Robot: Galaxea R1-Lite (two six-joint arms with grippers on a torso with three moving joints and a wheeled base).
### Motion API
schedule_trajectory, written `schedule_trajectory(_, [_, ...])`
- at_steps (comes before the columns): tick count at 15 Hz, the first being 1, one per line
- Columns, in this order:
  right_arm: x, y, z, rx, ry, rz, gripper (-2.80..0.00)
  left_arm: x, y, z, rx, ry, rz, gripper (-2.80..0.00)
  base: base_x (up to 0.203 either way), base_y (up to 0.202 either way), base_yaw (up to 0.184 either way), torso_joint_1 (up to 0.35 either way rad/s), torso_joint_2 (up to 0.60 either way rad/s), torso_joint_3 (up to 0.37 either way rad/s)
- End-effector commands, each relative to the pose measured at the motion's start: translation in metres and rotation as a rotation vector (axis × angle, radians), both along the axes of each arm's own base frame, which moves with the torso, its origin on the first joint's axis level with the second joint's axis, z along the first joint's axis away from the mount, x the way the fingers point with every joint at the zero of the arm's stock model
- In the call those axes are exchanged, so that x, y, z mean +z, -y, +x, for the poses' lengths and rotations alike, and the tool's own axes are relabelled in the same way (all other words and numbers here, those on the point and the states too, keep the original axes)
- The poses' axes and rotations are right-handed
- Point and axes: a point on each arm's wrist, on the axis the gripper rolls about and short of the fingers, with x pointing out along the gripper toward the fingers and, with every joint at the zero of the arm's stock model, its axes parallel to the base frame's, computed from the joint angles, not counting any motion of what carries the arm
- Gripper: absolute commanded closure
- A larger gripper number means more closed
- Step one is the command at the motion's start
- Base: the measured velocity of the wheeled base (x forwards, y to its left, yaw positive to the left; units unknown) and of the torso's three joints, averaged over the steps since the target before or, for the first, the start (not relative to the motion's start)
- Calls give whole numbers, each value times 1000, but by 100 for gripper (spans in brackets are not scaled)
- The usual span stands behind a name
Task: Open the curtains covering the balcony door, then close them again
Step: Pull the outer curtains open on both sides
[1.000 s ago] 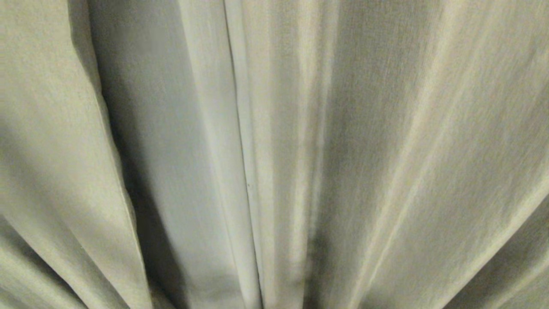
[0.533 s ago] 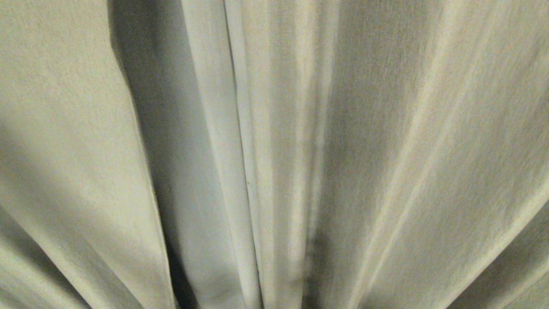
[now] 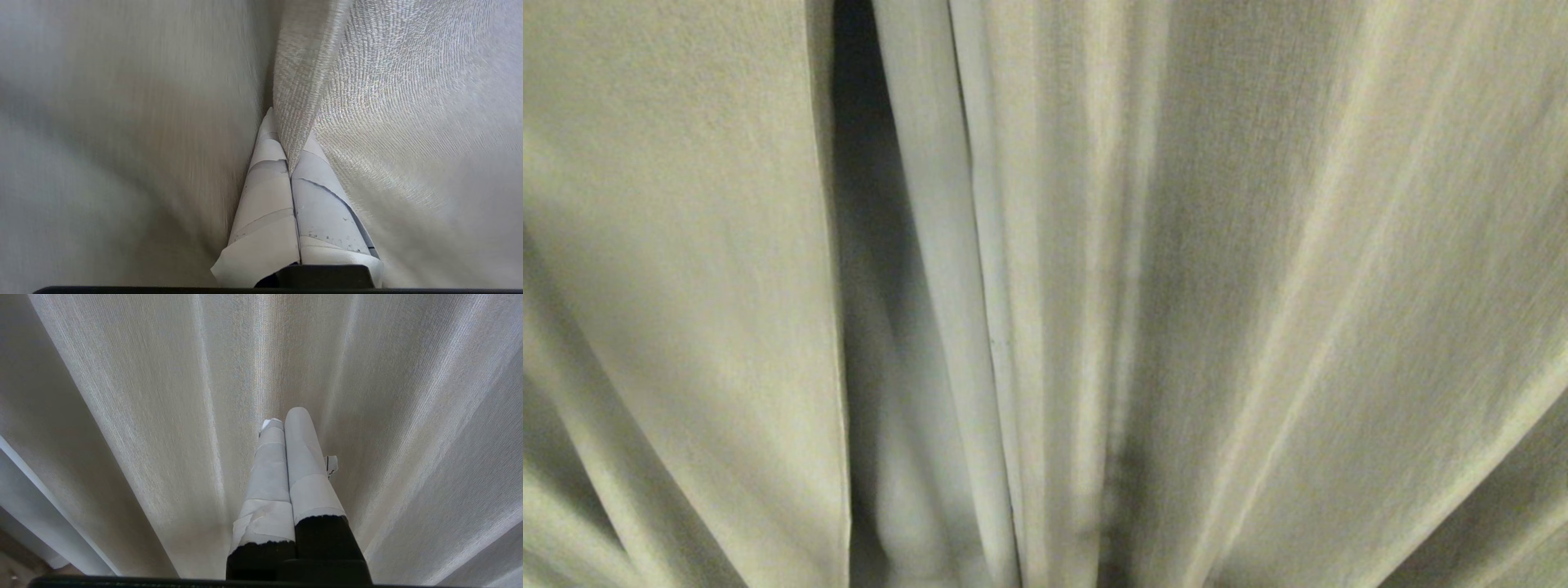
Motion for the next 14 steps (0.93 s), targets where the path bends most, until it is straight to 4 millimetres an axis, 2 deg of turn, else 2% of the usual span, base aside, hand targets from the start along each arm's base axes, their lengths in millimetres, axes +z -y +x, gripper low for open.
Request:
schedule_trajectory(1, [0, 0, 0, 1, -2, -1, 0, 1, 1, 1, -47, 19, 48, 0, 0, 0, 0, 0, 0, 0])
schedule_trajectory(2, [0, 0, 0, 1, -2, -1, 0, -4, -7, 1, -33, 20, 50, 0, 0, 0, 0, 0, 0, 0])
schedule_trajectory(4, [0, 0, 0, 1, -2, -1, 0, -18, -40, -15, 52, 12, 43, 0, 0, 0, 0, 0, 0, 0])
schedule_trajectory(7, [0, 0, 0, 1, -2, -1, 0, -50, -104, -61, 227, -6, 19, 0, 0, 0, 0, 0, 0, 0])
schedule_trajectory(9, [0, 0, 0, -1, -2, -1, 0, -67, -130, -82, 296, -16, 2, 0, 0, 0, 0, 0, 0, 0])
schedule_trajectory(11, [0, 0, 0, 1, -2, -1, 0, -76, -142, -95, 331, -23, -12, 0, 0, 0, 0, 0, 0, 0])
schedule_trajectory(14, [0, 0, 0, 1, -2, -1, 0, -80, -145, -95, 333, -22, -10, 0, 0, 0, 0, 0, 0, 0])
